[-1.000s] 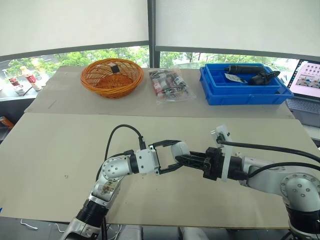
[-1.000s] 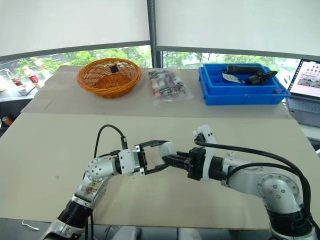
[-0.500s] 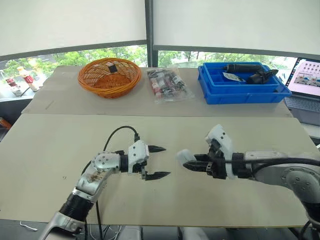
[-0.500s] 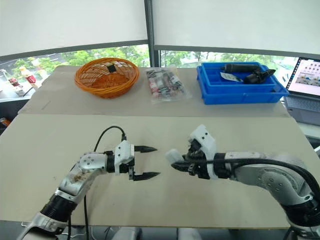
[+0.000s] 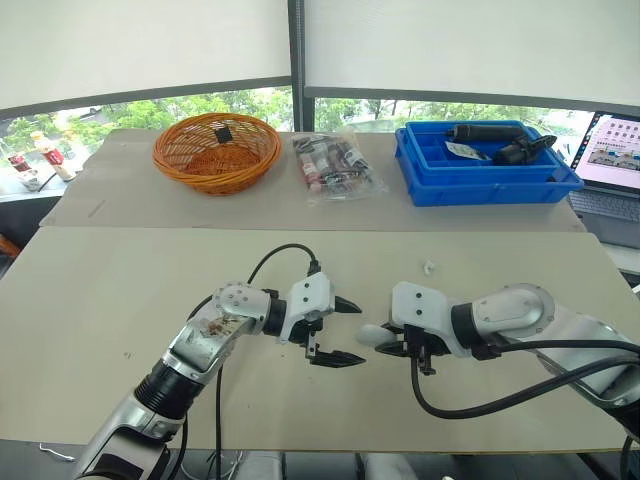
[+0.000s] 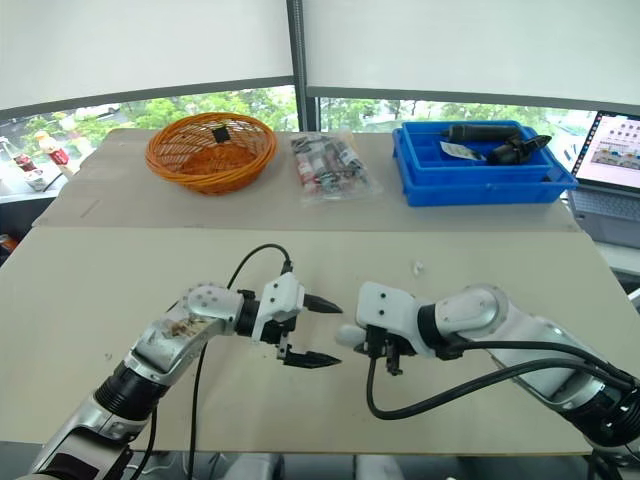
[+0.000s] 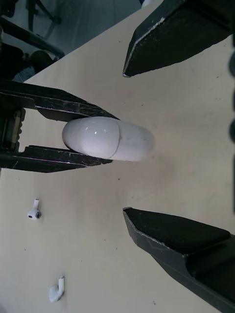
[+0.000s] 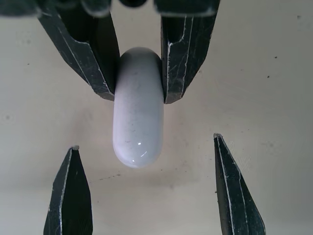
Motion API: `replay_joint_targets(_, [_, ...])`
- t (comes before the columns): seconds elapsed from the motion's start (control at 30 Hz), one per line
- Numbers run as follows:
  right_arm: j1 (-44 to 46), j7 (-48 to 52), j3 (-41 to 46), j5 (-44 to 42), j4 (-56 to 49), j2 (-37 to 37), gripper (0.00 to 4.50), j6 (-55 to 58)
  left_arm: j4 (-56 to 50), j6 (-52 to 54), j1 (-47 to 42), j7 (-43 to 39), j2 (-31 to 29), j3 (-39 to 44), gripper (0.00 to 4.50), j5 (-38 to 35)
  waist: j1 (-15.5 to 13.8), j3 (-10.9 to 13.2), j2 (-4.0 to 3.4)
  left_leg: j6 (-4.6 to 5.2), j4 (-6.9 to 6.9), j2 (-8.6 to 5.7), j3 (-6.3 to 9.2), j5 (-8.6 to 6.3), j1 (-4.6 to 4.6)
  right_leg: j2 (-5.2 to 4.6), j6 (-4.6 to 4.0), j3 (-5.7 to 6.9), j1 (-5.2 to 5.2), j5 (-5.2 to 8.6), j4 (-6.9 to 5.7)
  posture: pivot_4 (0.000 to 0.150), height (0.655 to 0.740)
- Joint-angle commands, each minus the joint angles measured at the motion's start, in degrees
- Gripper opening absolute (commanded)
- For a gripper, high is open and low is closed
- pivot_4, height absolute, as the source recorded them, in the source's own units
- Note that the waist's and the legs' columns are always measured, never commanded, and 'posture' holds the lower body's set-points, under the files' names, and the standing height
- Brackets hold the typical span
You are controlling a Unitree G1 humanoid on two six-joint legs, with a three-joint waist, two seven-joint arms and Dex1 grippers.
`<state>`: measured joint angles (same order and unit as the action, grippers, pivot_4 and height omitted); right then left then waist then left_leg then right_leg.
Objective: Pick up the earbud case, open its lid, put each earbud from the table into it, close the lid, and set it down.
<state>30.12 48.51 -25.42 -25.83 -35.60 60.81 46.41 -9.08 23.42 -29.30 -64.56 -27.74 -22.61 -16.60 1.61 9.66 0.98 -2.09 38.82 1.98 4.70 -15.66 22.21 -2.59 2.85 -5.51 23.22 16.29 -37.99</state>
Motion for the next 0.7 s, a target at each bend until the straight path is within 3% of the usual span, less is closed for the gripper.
replay_joint_targets(0.03, [0.5, 1.73, 1.75, 1.69, -1.12, -1.23, 0.76, -0.99, 0.37, -2.44, -1.41, -0.44, 0.72, -0.4, 4.5, 1.29, -0.09, 0.0, 0.0, 0.0, 0.0, 0.0, 0.0, 0.0, 0.0, 0.0, 0.0, 0.0, 0.0, 0.0, 0.0, 0.15, 0.7114])
replay_joint_targets(0.17, [0.3, 2.59, 2.47, 2.72, -1.42, -2.17, 0.76, -0.62, 1.35, -3.49, -1.5, -0.48, 1.76, -1.05, 3.46, 2.28, -0.4, 0.0, 0.0, 0.0, 0.02, -0.01, 0.0, 0.0, 0.0, 0.0, 0.0, 0.0, 0.0, 0.0, 0.0, 0.15, 0.7114])
replay_joint_targets(0.33, [0.17, 3.23, 3.4, 3.44, -1.69, -3.31, 0.76, -0.21, 1.94, -4.32, -1.03, -0.33, 2.78, -2.0, 0.82, 3.57, -0.59, 0.0, 0.0, 0.0, 0.04, -0.02, 0.0, 0.0, 0.0, 0.0, 0.0, 0.0, 0.0, 0.0, -0.03, 0.15, 0.7114])
replay_joint_targets(0.37, [0.15, 3.41, 3.58, 3.58, -1.72, -3.53, 0.76, -0.14, 2.11, -4.52, -1.0, -0.37, 2.92, -2.06, 0.57, 3.81, -0.59, 0.0, 0.0, 0.0, 0.04, -0.02, 0.0, 0.0, 0.0, 0.0, 0.0, 0.0, 0.0, 0.0, -0.03, 0.15, 0.7114])
replay_joint_targets(0.7, [0.06, 4.75, 5.15, 3.69, -2.17, -4.98, 0.76, 0.2, 2.94, -5.36, -0.49, -0.86, 3.23, -1.6, 0.58, 4.26, -0.62, 0.0, 0.0, 0.0, 0.05, -0.02, 0.0, 0.0, 0.0, 0.0, 0.0, 0.0, 0.0, 0.0, -0.05, 0.15, 0.7114])
